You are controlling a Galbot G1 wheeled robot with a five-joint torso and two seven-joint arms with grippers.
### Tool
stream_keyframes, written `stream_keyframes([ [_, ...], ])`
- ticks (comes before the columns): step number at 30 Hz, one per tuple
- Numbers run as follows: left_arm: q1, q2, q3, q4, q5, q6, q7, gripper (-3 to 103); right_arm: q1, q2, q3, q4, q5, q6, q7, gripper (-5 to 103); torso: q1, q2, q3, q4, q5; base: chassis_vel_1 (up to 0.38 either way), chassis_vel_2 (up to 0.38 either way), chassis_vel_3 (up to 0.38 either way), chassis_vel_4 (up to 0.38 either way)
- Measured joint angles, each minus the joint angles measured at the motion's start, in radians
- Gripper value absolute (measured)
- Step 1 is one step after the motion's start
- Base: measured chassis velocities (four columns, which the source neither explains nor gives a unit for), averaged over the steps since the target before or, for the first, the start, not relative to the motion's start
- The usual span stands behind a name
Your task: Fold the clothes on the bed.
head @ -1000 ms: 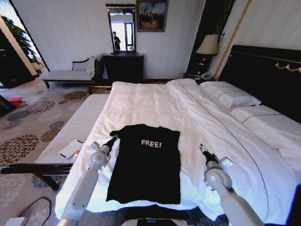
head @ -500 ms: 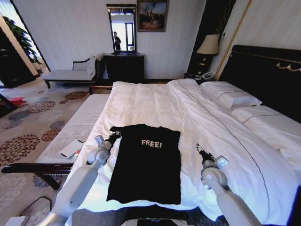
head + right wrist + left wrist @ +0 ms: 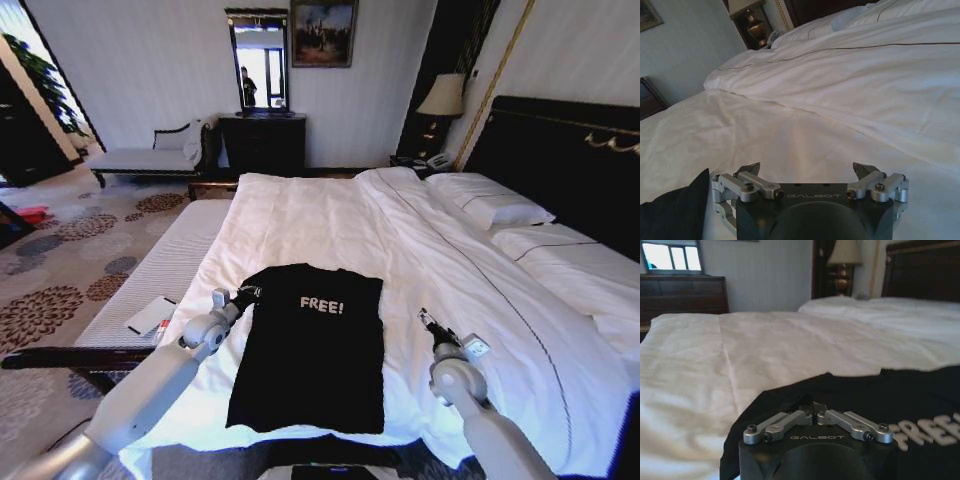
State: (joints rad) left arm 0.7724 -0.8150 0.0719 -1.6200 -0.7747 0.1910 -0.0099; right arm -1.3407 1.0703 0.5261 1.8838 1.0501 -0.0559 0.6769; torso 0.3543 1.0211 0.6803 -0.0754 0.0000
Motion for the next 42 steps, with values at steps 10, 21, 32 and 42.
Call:
stream_keyframes([
  [10, -0.085, 0.044, 0.131, 0.006, 0.02, -0.014, 0.016, 0, -0.001, 0.019, 0.002, -0.004, -0.007, 0.0, 0.001, 100, 0.0, 0.0, 0.0, -0.0002, 0.0, 0.0, 0.0, 0.0, 0.0],
  [21, -0.099, 0.038, 0.228, 0.008, 0.096, -0.025, 0.026, 0, -0.003, 0.039, 0.007, -0.007, -0.013, 0.0, 0.002, 100, 0.0, 0.0, 0.0, 0.0, 0.0001, 0.0, 0.0, 0.0, 0.0],
  [32, 0.008, 0.054, 0.12, -0.09, 0.114, -0.064, 0.024, 18, -0.019, 0.056, 0.014, 0.0, -0.023, 0.0, 0.003, 100, 0.0, 0.0, 0.0, 0.0, 0.0, 0.0, 0.0, 0.0, 0.0],
  [42, 0.209, 0.054, -0.107, -0.197, 0.032, -0.186, 0.107, 56, -0.016, 0.049, 0.011, 0.007, -0.024, -0.002, 0.006, 100, 0.0, 0.0, 0.0, 0.0002, 0.0, 0.0, 0.0, 0.0, 0.0],
])
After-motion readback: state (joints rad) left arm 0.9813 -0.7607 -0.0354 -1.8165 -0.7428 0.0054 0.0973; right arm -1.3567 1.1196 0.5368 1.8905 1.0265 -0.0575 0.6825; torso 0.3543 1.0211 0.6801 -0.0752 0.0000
